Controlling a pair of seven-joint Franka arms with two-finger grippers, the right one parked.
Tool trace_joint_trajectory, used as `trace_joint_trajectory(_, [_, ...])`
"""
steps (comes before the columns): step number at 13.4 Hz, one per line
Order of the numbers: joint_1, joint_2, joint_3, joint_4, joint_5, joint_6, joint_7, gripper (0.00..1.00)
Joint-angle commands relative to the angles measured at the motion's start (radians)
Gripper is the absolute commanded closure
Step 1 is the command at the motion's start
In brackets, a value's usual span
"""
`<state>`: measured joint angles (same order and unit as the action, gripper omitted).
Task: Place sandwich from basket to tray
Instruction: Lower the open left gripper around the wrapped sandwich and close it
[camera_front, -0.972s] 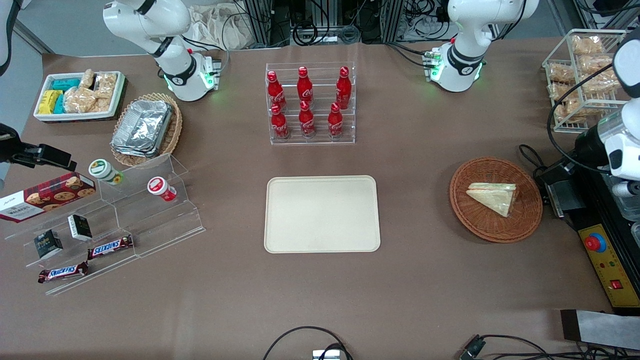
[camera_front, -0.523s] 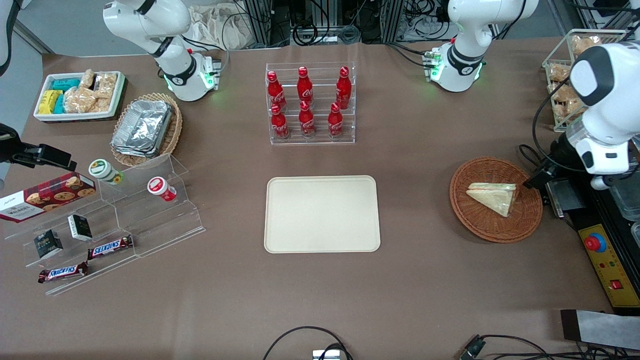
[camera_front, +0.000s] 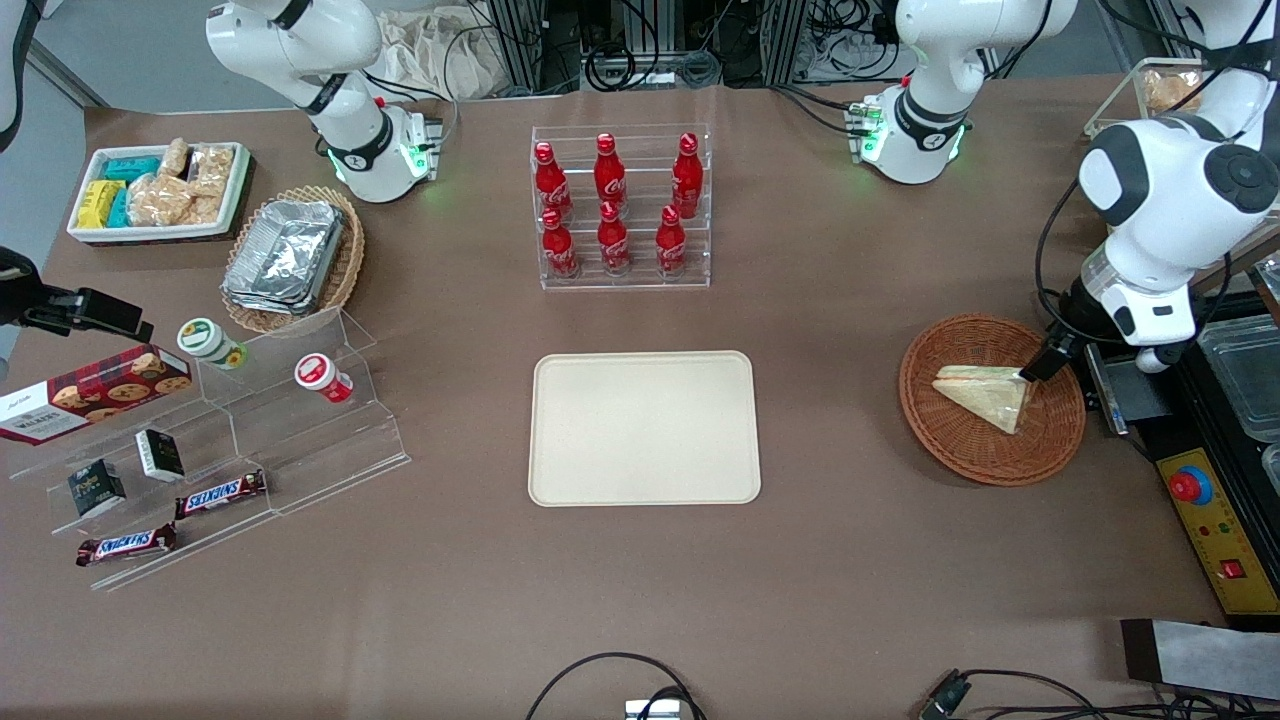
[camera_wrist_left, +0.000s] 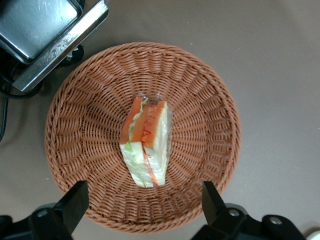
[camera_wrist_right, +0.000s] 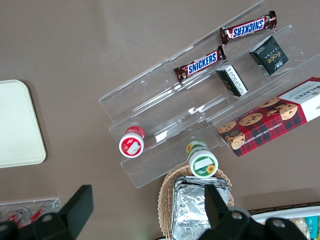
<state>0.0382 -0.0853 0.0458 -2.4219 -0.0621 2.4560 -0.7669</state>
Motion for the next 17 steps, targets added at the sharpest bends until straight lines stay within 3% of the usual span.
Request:
trace_joint_trajectory(1, [0.003, 0.027, 0.003, -0.054, -0.016, 0.102, -0.012, 0.00])
trace_joint_trajectory(17, [0.002, 0.177, 0.008, -0.114, -0.021, 0.346, -0.014, 0.00])
